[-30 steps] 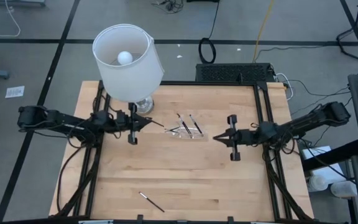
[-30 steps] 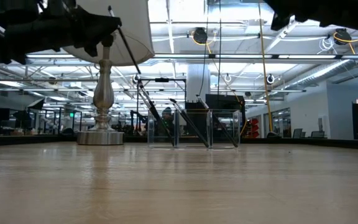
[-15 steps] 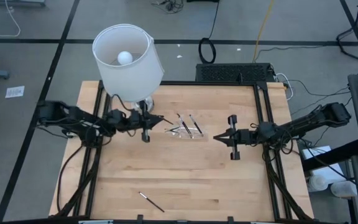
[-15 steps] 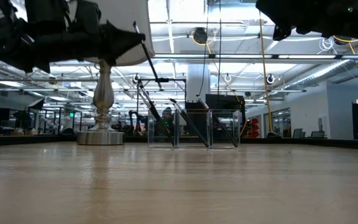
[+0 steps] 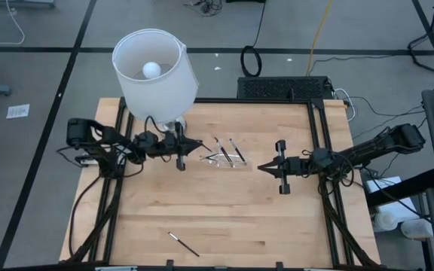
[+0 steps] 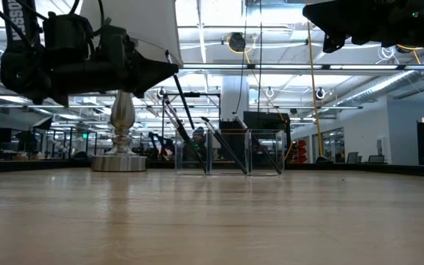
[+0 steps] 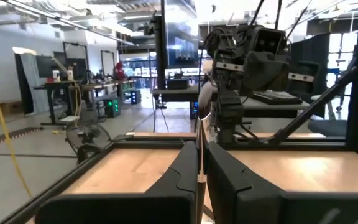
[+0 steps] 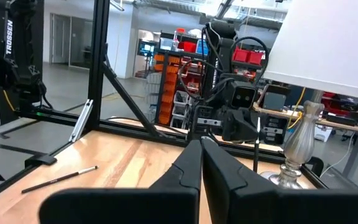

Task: Sort items
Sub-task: Put the eyeshadow brush into the transparent organizer

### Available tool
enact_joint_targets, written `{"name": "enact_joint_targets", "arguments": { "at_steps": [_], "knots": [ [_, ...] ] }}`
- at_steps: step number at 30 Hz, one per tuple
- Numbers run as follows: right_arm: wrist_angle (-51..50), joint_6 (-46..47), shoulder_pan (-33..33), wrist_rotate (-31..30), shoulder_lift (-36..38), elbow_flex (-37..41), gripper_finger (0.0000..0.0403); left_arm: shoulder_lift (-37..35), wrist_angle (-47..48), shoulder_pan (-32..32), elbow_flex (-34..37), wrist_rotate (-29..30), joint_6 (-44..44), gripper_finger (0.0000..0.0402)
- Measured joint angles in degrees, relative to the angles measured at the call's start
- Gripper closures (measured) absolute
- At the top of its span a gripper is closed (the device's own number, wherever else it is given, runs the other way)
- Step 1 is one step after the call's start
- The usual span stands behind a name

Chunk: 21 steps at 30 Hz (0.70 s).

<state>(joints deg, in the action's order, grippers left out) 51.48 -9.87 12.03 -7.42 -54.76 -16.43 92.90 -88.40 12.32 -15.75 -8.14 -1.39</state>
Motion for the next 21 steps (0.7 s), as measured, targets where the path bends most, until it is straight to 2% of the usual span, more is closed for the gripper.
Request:
{"name": "enact_joint_targets", "arguments": {
  "at_steps": [7,13,17,21],
  "knots": [
    [-0.51,0.00,0.00,0.01,0.00,0.00,0.0403,1.01,-0.17,2.49,0.00,-8.76,-3.73,0.0388],
    [-0.38,-0.48,-0.02,0.00,-0.02,0.00,0.0403,1.01,0.77,6.46,-1.42,-19.24,-4.73,0.0388],
    [-0.35,-1.23,-0.02,0.00,-0.02,0.00,0.0403,1.01,4.96,7.40,-3.71,-22.58,-5.86,0.0388],
    [-0.41,-1.29,-0.02,0.00,-0.02,0.00,0.0403,2.26,5.66,7.08,-4.83,-23.12,-6.05,0.0388]
  ]
}}
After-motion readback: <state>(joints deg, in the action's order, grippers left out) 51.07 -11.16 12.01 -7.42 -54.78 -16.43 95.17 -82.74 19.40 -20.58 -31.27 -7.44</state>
